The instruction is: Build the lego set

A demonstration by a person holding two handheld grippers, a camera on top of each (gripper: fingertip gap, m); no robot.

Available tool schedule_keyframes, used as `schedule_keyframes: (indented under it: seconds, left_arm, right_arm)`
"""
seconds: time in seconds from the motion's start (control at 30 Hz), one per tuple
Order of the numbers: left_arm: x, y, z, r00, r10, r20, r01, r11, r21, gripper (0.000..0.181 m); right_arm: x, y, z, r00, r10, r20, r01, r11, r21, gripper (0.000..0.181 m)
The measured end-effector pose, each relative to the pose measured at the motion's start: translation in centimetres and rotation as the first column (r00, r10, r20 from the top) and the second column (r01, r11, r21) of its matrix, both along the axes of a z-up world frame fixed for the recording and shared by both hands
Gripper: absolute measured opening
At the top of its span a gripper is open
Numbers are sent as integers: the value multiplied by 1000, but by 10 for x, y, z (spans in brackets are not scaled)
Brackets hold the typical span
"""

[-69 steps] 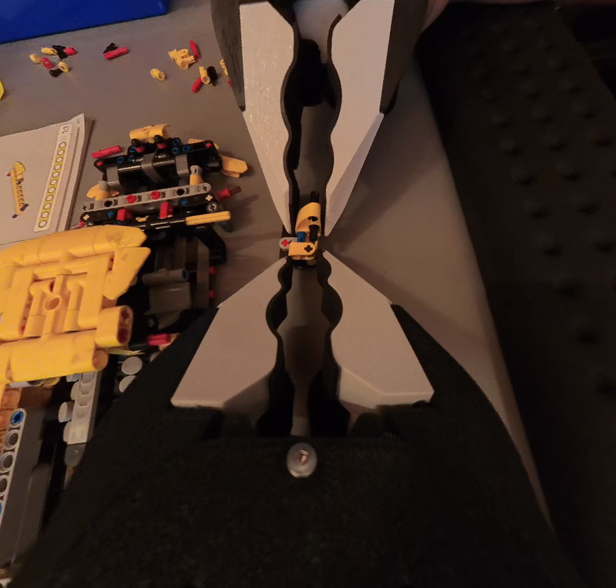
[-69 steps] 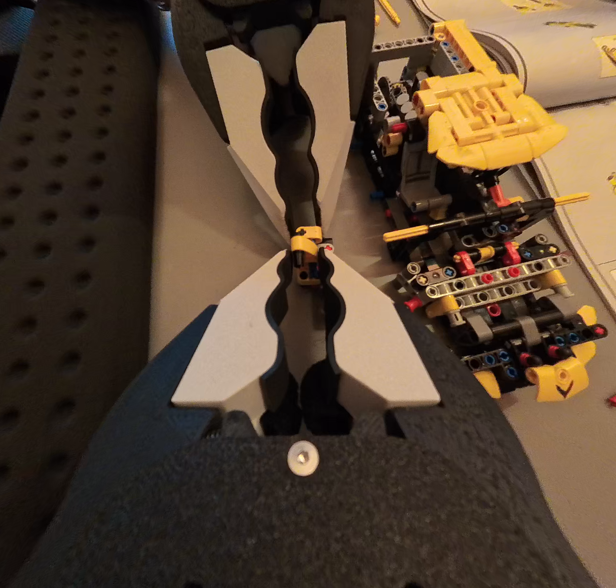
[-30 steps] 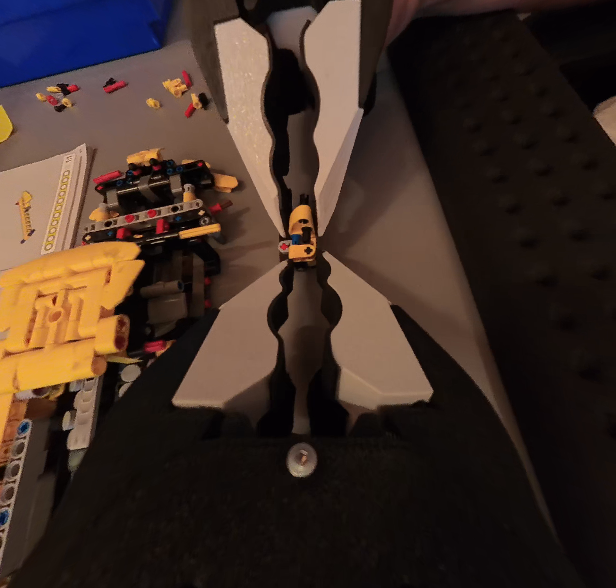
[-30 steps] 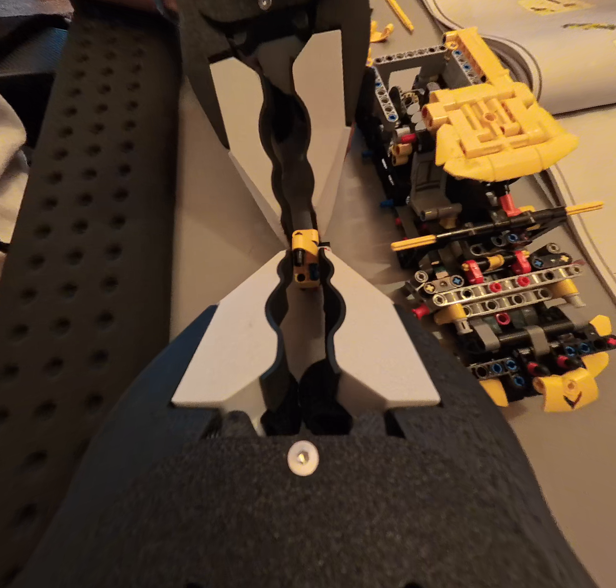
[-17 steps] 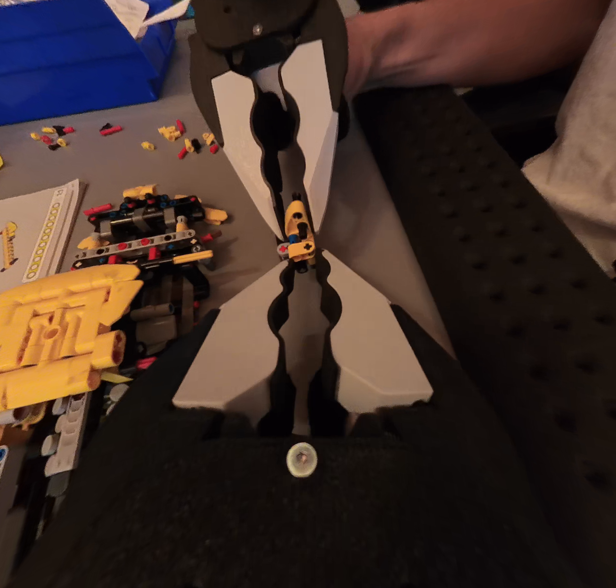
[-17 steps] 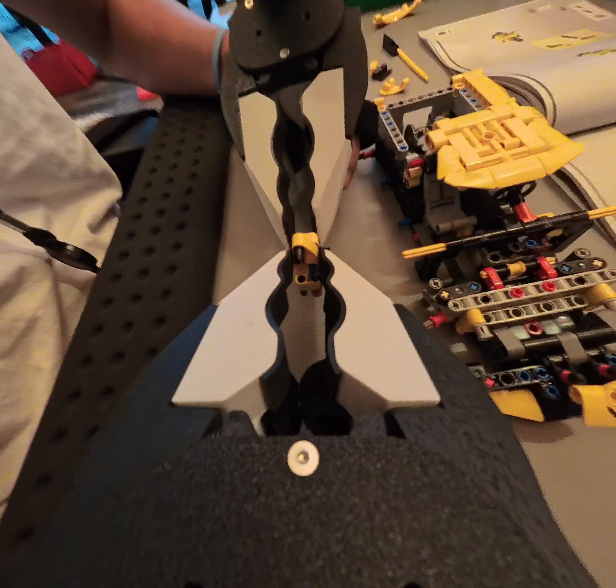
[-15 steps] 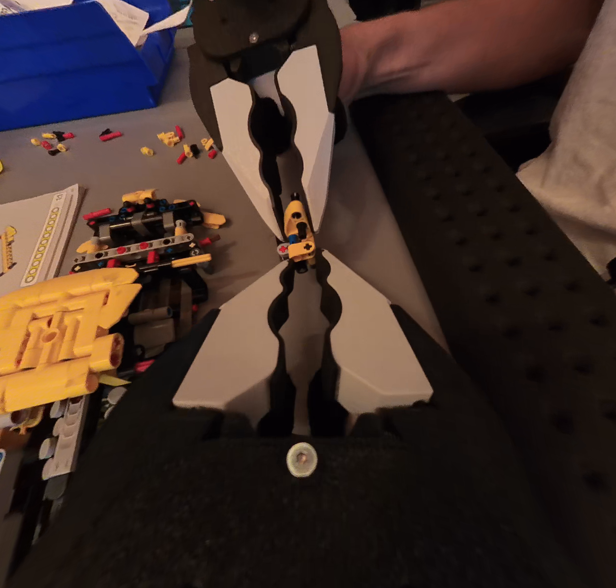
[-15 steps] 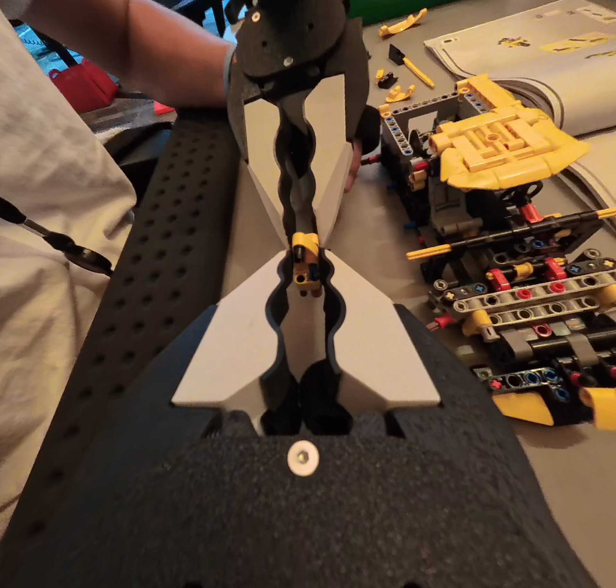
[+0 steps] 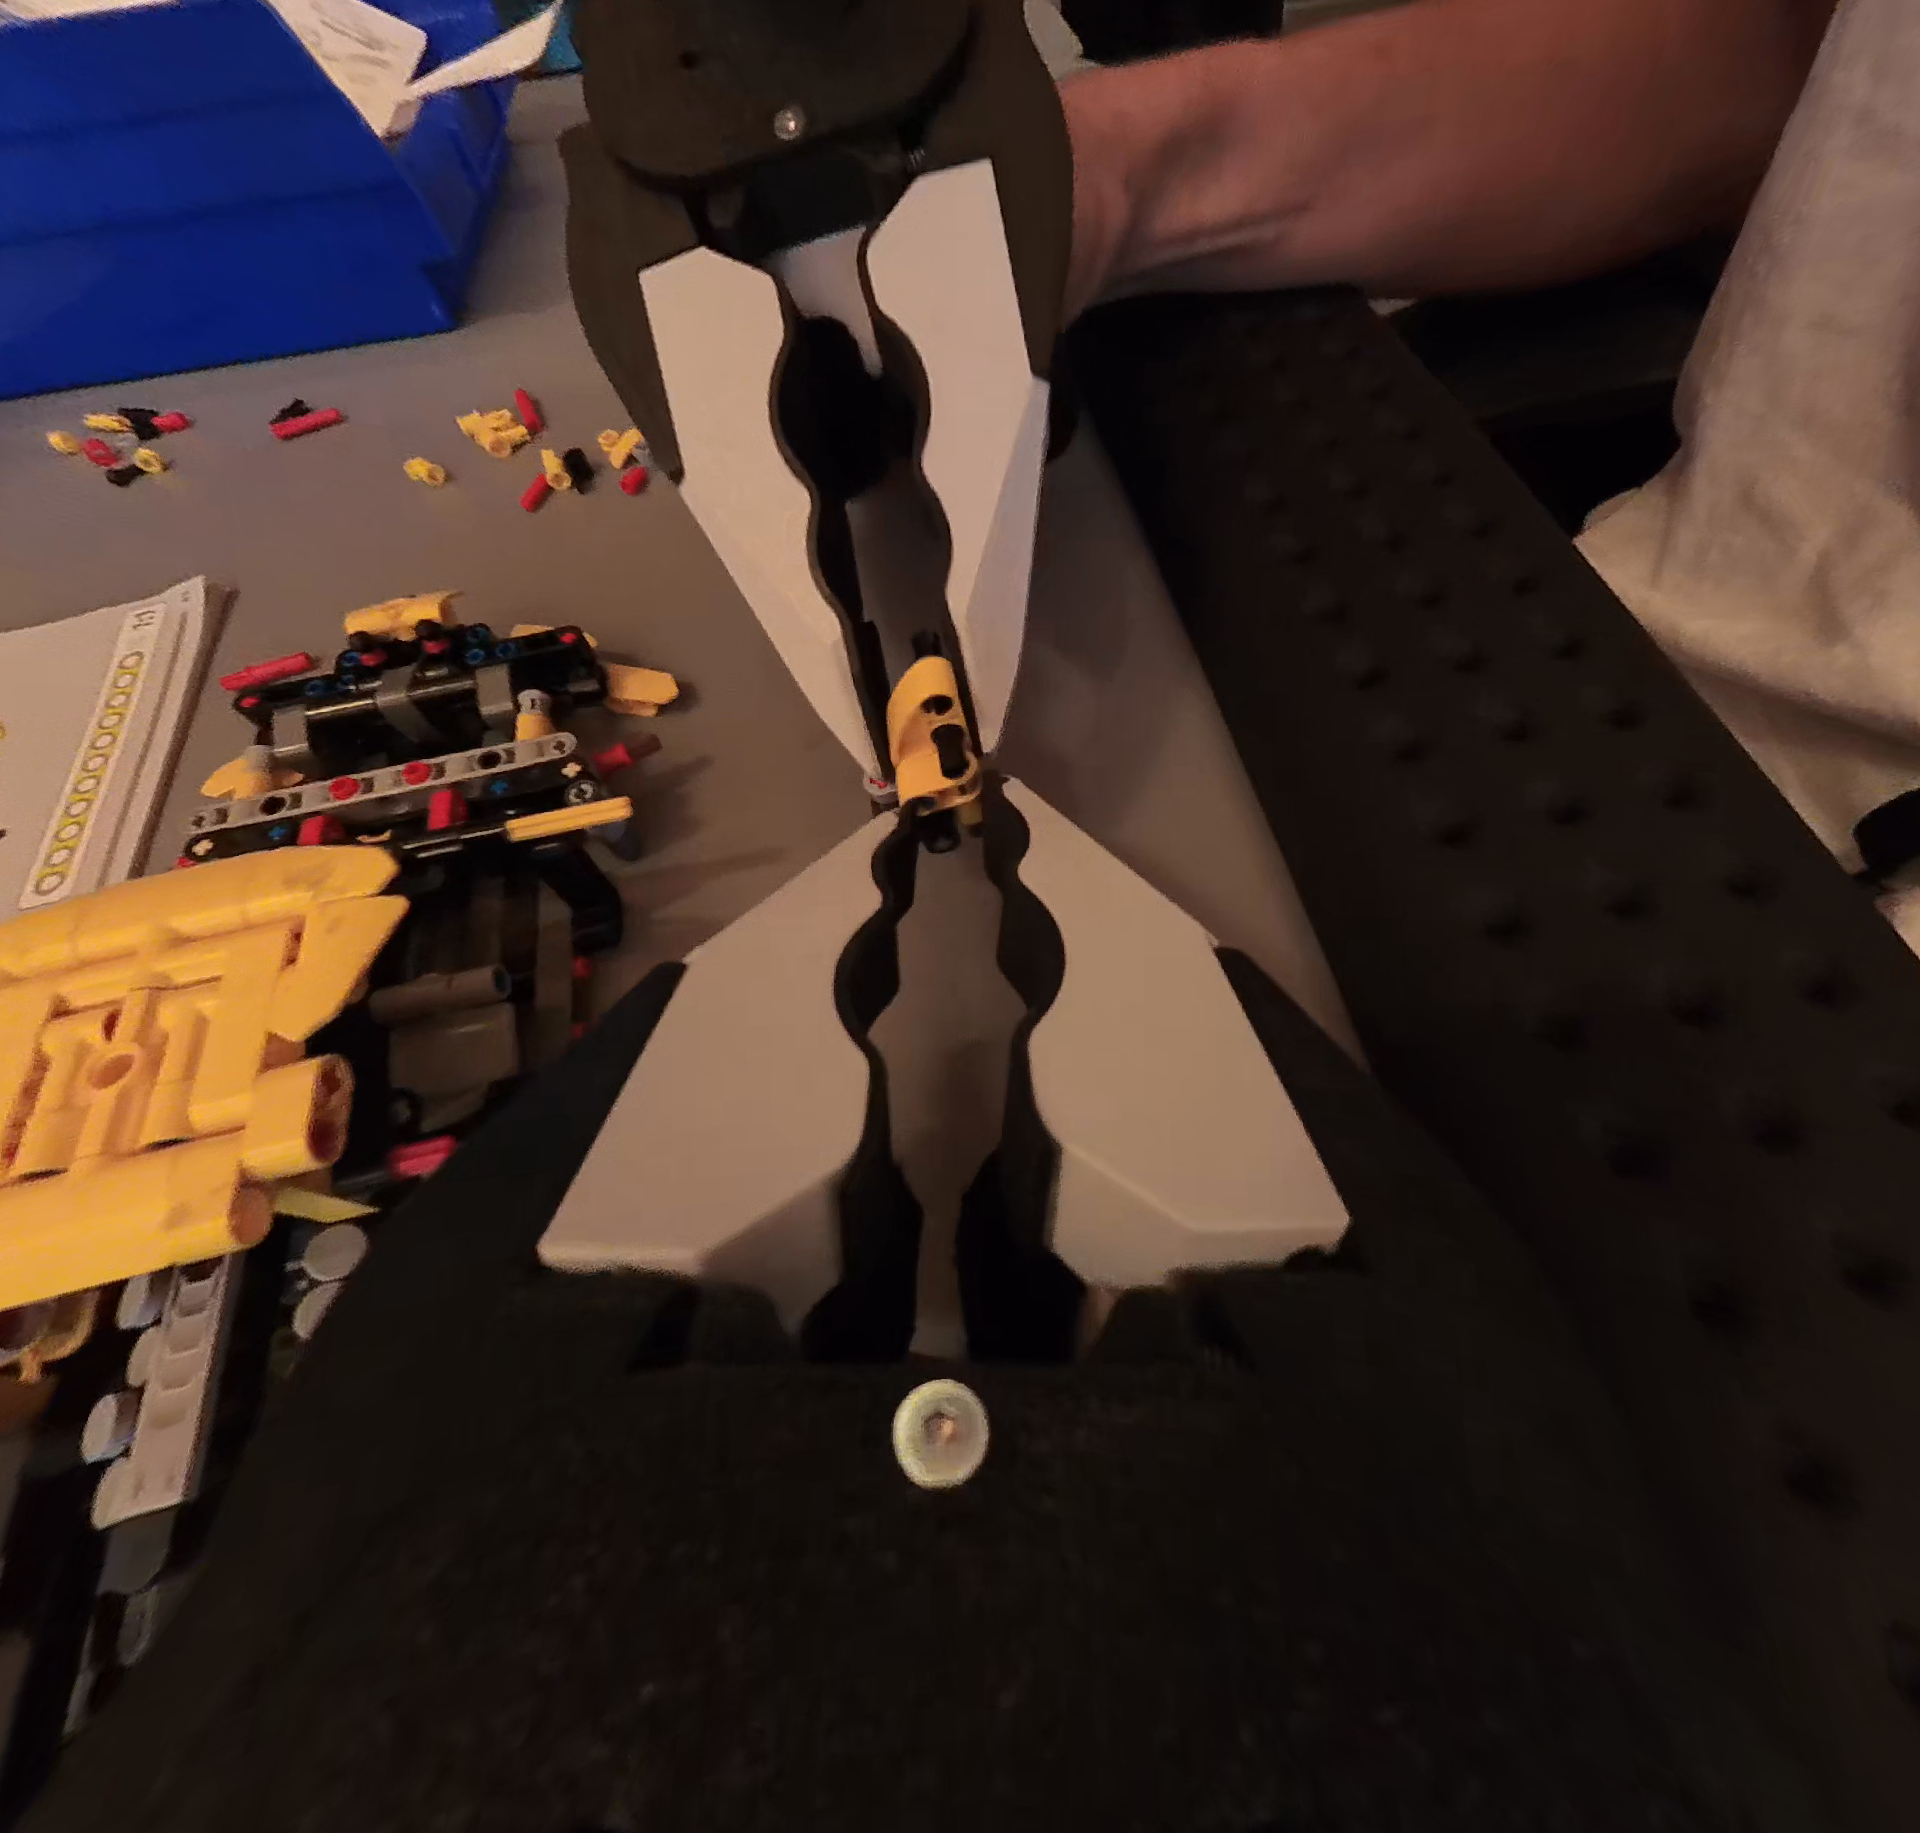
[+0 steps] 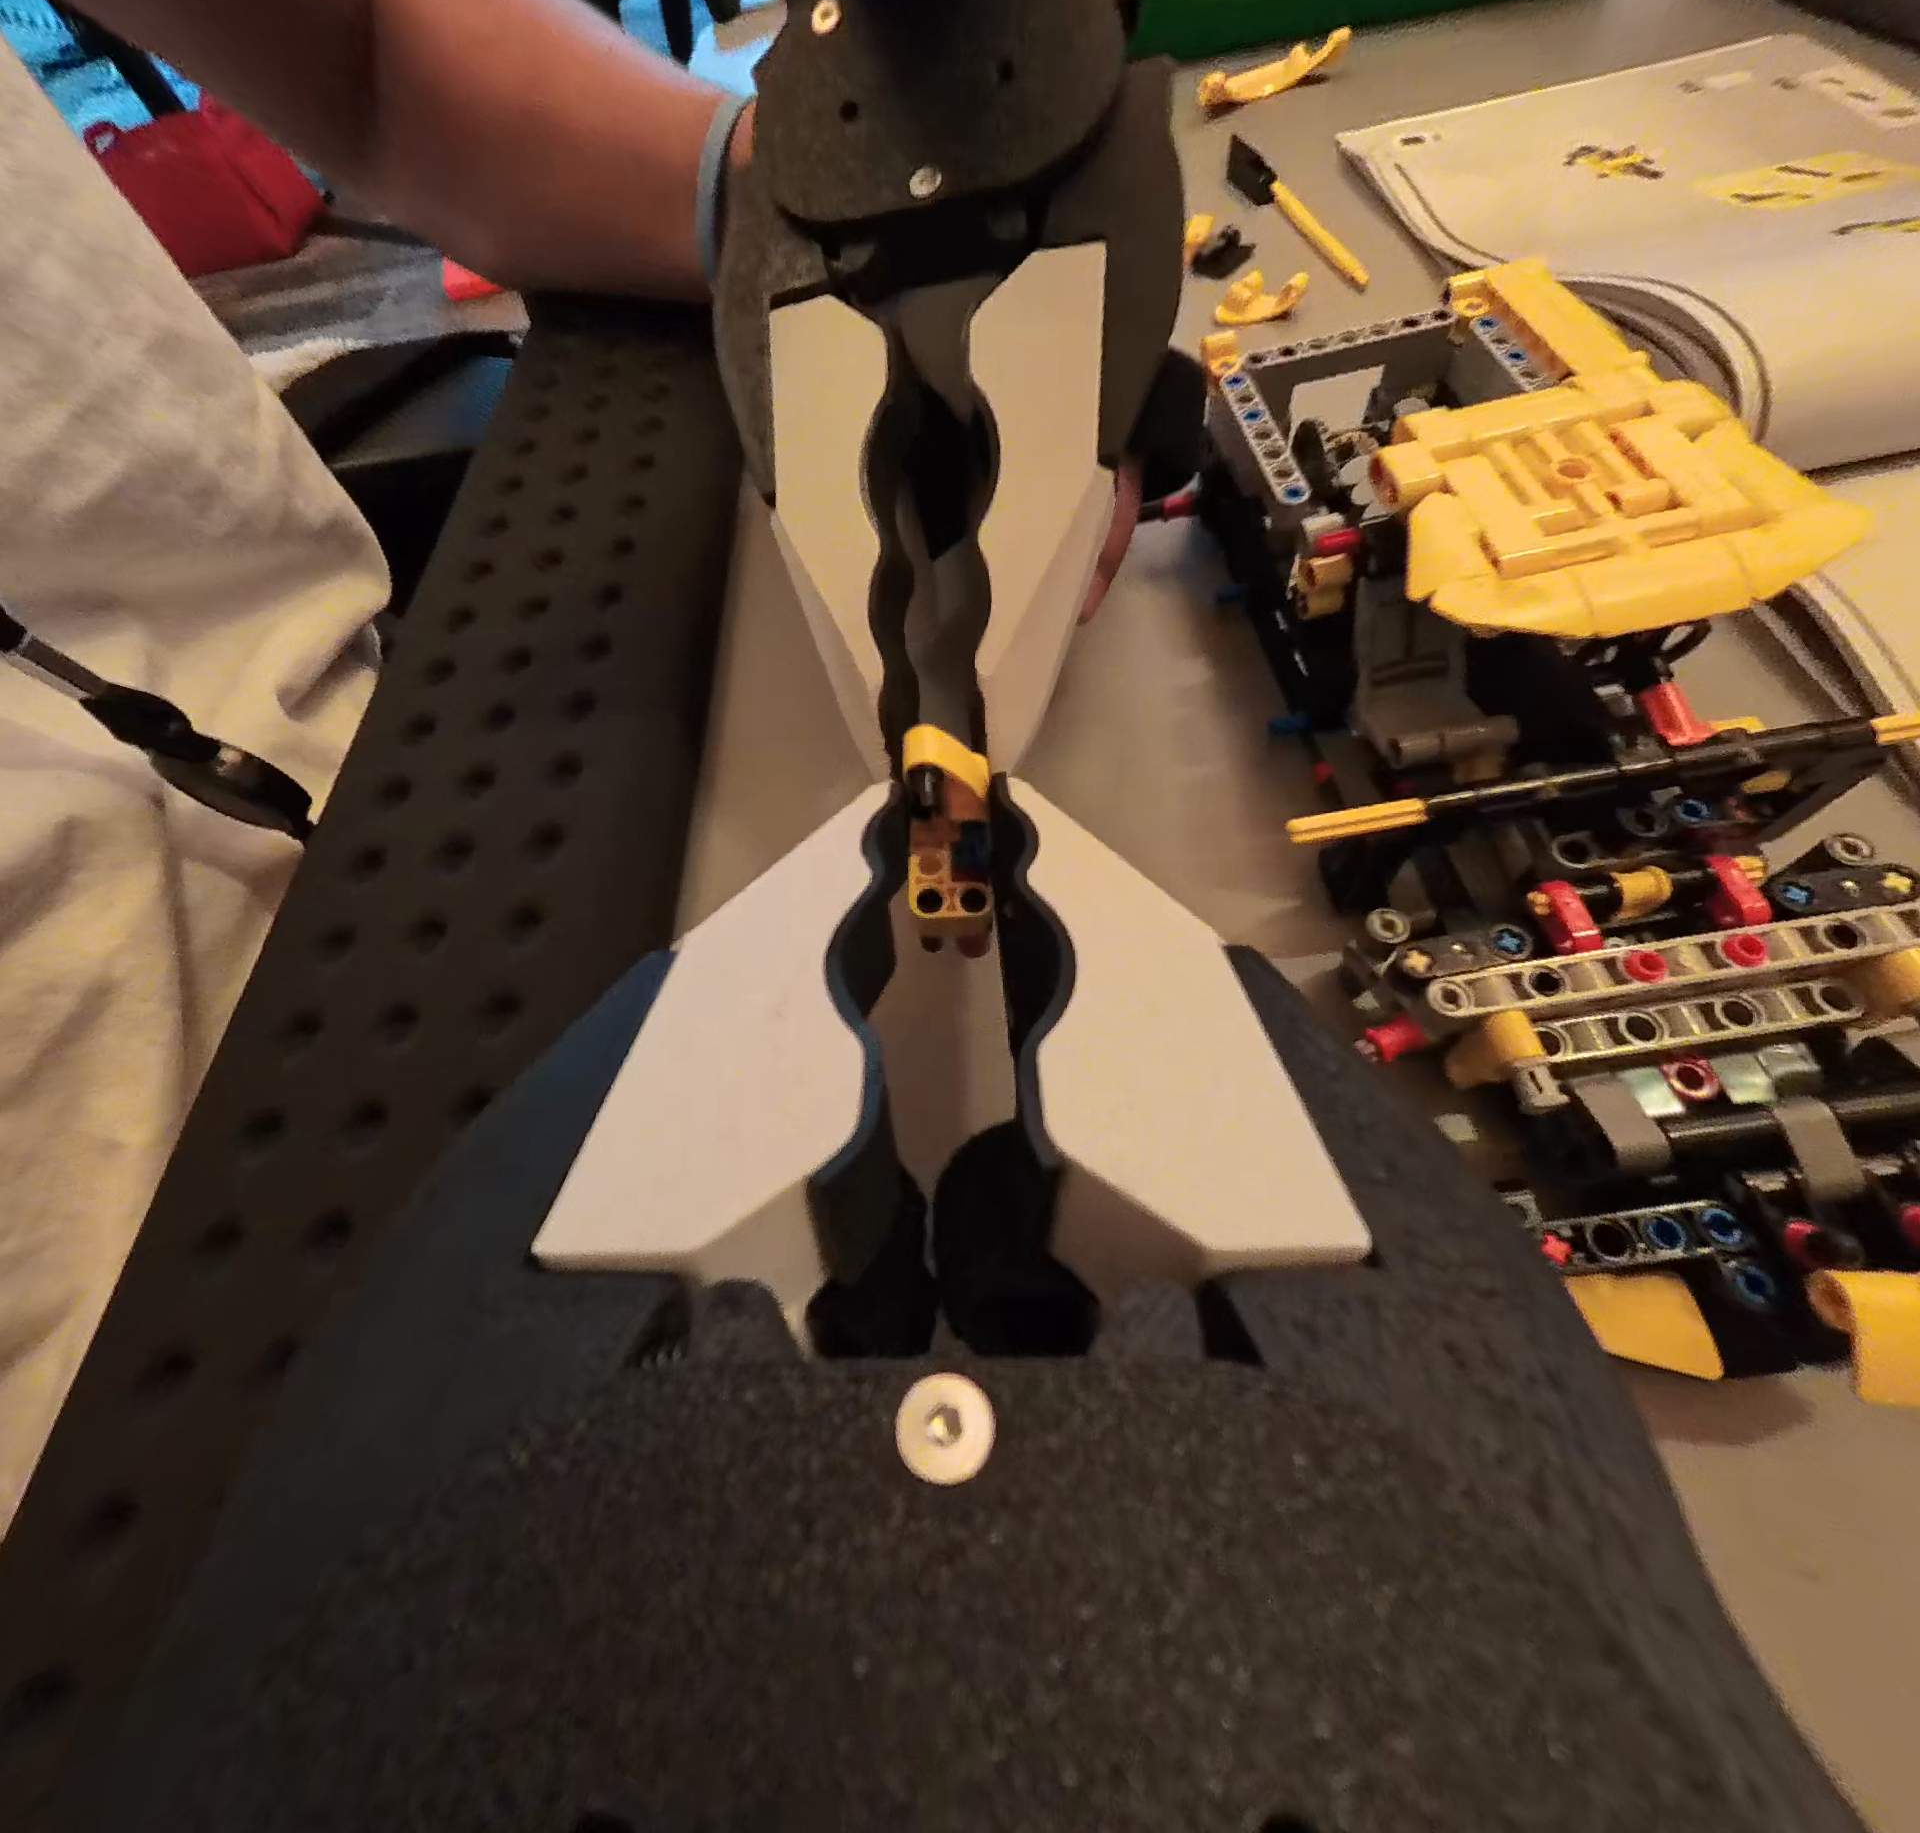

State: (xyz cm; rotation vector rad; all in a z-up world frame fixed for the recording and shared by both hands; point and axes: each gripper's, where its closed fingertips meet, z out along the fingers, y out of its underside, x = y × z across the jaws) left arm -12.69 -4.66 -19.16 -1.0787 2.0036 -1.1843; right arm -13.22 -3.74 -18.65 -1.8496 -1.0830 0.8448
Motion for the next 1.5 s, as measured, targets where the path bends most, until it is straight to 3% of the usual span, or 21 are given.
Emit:
schedule_keyframes:
  seconds: [0.1,0.2,0.47,0.57,0.77,0.9,1.0,1.27,1.37,1.5]
  left_arm:
    - [3,6,3,999,37,22,-37,999,3,12]
    - [5,15,1,995,92,24,-93,995,38,12]
    - [2,10,4,998,65,7,-65,998,-22,12]
    - [3,11,9,996,83,23,-82,996,-25,12]
    - [1,15,10,994,104,13,-104,994,-40,12]
    - [-5,15,26,990,131,48,-127,988,-84,12]
    - [-18,18,29,980,195,25,-193,979,-68,13]
    - [-77,51,8,880,452,-146,-468,876,-115,13]
    - [-86,62,8,843,501,-198,-537,810,-237,13]
    - [-88,64,24,857,468,-214,-512,730,-453,13]
  right_arm:
    - [3,5,4,998,-34,-48,35,999,15,15]
    - [10,10,14,992,-84,-97,88,995,39,29]
    - [5,9,5,998,-56,-28,58,996,73,14]
    - [5,10,10,994,-61,-93,61,998,-6,14]
    - [2,14,11,990,-76,-117,74,997,-17,15]
    - [-2,14,27,973,-76,-220,80,997,9,15]
    - [-9,16,36,968,-76,-240,90,995,45,30]
    - [-13,50,39,949,-227,-220,245,968,58,34]
    - [-21,65,46,934,-249,-257,273,960,65,34]
    - [-31,74,57,907,-256,-334,289,956,52,33]
